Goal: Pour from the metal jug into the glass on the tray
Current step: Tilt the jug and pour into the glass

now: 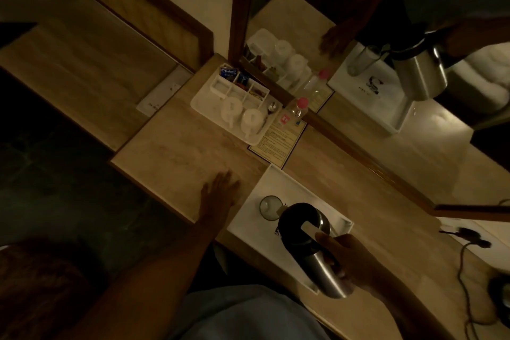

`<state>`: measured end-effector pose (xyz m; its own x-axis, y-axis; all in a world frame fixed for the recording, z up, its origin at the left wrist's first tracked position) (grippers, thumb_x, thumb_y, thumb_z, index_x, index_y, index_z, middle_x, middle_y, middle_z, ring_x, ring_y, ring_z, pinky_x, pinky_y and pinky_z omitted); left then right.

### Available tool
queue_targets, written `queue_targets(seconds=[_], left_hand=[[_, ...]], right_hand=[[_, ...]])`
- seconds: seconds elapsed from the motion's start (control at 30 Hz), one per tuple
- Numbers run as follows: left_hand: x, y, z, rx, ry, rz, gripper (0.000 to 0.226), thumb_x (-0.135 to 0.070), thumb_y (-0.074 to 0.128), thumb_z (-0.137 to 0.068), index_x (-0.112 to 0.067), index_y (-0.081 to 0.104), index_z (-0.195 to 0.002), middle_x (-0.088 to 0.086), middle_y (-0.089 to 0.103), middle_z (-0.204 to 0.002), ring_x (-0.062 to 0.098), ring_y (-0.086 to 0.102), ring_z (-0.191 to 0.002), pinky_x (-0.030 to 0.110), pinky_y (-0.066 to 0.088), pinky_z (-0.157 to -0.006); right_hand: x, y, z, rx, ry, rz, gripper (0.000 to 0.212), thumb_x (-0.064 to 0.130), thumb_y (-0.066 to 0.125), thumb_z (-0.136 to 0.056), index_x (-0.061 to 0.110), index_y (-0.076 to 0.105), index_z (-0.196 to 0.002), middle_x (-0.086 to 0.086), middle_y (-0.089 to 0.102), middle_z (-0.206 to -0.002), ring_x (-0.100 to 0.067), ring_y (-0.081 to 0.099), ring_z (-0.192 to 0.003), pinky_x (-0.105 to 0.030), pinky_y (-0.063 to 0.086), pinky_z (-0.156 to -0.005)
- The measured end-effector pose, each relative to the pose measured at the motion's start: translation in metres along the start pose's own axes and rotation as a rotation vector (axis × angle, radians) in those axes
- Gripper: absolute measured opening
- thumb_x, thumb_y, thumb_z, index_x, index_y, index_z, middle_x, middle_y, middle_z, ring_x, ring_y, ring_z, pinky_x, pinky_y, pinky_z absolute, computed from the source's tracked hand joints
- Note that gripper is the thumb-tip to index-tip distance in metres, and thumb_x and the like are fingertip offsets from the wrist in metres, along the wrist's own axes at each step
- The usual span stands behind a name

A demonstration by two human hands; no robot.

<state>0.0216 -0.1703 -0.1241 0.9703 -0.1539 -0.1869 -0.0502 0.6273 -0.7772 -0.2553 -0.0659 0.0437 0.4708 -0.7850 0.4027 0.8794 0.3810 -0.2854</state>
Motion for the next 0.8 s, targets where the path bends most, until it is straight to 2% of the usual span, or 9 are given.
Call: queue_targets(seconds=[0.23,0.5,0.8], left_hand=[[0.001,0.001,0.0,-0.009,-0.012,0.015,0.07,-0.03,0.052,-0.109,-0.04,0.014,-0.167,-0.001,-0.003,-0.178,0.025,0.001,-0.167,0.056,0.023,-0.129],[0.002,0.0,0.0,0.002,-0.004,0.015,0.07,-0.032,0.052,-0.108,-0.039,0.015,-0.167,0.0,-0.002,-0.178,0.026,0.002,-0.167,0.057,0.024,-0.129],[0.002,-0.002,0.001,-0.007,0.006,0.024,0.072,-0.031,0.054,-0.107,-0.037,0.014,-0.167,0.001,-0.002,-0.178,0.027,0.003,-0.167,0.058,0.024,-0.129]], right_hand=[[0.011,0.001,0.004,0.004,0.026,0.054,0.05,0.042,0.051,-0.102,0.009,0.068,-0.067,0.004,0.054,-0.049,-0.007,0.047,-0.038,-0.016,0.041,-0.04],[0.02,0.003,0.008,-0.014,0.065,0.096,0.053,0.045,0.049,-0.102,0.014,0.062,-0.061,0.004,0.053,-0.048,-0.009,0.047,-0.038,-0.016,0.043,-0.04],[0.025,0.002,0.01,-0.01,0.1,0.105,0.058,0.047,0.05,-0.102,0.018,0.06,-0.054,0.006,0.05,-0.04,-0.008,0.043,-0.031,-0.017,0.039,-0.036]])
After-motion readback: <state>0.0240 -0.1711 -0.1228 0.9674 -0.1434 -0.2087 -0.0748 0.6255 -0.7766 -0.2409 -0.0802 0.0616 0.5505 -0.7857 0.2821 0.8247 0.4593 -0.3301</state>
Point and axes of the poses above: each hand's wrist, its own z-axis away from the middle knuckle, its own y-axis out of the palm, x = y × z, the point moved 5 cm from there along -z, towards the middle knuckle
